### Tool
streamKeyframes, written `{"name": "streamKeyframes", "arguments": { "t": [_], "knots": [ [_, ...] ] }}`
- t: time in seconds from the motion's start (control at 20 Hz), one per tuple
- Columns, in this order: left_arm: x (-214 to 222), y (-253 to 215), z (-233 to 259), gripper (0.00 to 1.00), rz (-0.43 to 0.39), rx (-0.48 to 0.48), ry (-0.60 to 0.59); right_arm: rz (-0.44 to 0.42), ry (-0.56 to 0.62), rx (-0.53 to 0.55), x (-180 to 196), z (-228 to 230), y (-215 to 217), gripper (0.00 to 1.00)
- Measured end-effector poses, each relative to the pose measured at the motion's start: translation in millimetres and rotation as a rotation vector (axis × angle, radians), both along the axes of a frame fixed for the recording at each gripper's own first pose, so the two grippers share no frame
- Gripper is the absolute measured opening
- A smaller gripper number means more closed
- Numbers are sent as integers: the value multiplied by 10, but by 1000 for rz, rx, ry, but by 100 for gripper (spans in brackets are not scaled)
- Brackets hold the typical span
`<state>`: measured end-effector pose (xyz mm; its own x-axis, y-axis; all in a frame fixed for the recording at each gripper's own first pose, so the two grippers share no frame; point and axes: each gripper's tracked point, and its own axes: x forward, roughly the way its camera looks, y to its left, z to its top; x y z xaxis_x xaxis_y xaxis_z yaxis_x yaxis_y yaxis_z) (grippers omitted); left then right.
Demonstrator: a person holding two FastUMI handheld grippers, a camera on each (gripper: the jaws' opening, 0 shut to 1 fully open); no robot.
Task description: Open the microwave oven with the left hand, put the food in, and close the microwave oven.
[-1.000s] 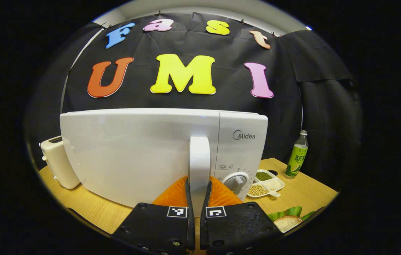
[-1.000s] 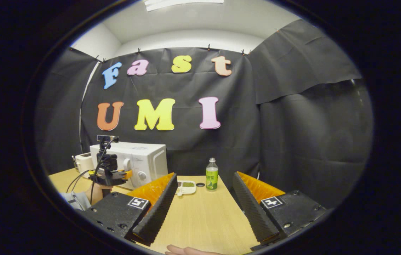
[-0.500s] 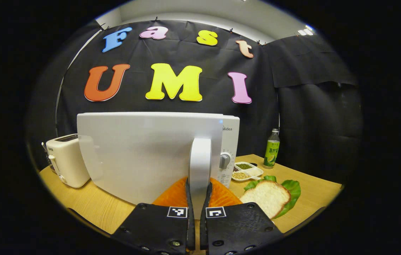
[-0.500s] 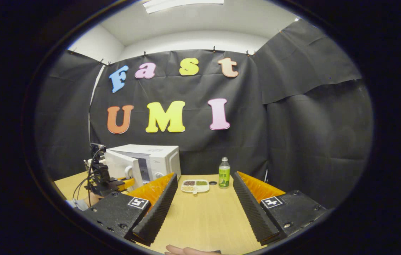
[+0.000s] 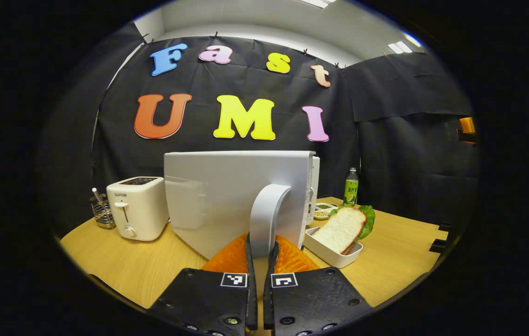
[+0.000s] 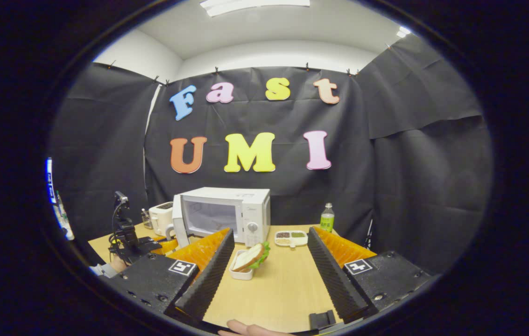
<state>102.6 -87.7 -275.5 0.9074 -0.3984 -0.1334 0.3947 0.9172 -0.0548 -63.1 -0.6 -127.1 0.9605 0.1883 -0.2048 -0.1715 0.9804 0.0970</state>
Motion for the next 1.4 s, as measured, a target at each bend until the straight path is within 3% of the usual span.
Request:
{"name": "streamKeyframes", "arguments": {
  "t": [0.05,0.1,0.2,0.25,0.45,0.6,0.65,0.7,0.75,0.8,0.85,1.0,1.05,1.1,1.15,1.2,1.25,1.35,1.4],
  "knots": [
    [-45,150,-5,4,7,2,-6,17,2,4,-18,-19,92,92],
    [-76,289,-9,4,14,4,-10,28,1,4,-14,-19,183,100],
    [-112,551,-11,4,33,7,-13,34,4,6,25,-39,275,100],
    [-121,653,-12,4,41,7,-16,36,7,12,54,-57,335,92],
    [-122,988,-26,4,66,5,-32,31,28,14,197,-148,480,92],
    [-77,1289,-44,4,134,15,-40,45,43,0,251,-217,554,92],
    [-94,1409,-43,4,162,19,-41,33,26,-6,285,-177,497,100],
    [-117,1463,-44,9,161,12,-35,12,2,-13,334,-118,411,100],
    [-87,1503,-50,10,168,8,-36,-13,-19,-27,376,-88,320,92],
    [-91,1552,-59,10,178,9,-35,-42,-36,-43,426,-51,223,100],
    [-127,1588,-45,10,184,13,-37,-68,-49,-58,461,-39,143,91],
    [-188,1690,-68,11,190,30,-17,-99,-65,-81,520,20,-42,92],
    [-231,1703,-36,22,186,20,-22,-119,-63,-80,551,33,-167,100],
    [-293,1731,2,22,189,14,-24,-129,-64,-78,587,65,-262,100],
    [-363,1770,12,34,198,22,-15,-134,-58,-82,622,56,-313,100],
    [-441,1842,33,31,222,26,-9,-138,-46,-87,678,45,-385,100],
    [-509,1918,81,54,255,33,1,-134,-29,-92,732,12,-436,92],
    [-651,2004,218,69,310,24,10,-107,26,-100,900,-93,-463,92],
    [-725,2013,318,86,333,16,8,-89,60,-102,1000,-158,-460,92]
  ]
}}
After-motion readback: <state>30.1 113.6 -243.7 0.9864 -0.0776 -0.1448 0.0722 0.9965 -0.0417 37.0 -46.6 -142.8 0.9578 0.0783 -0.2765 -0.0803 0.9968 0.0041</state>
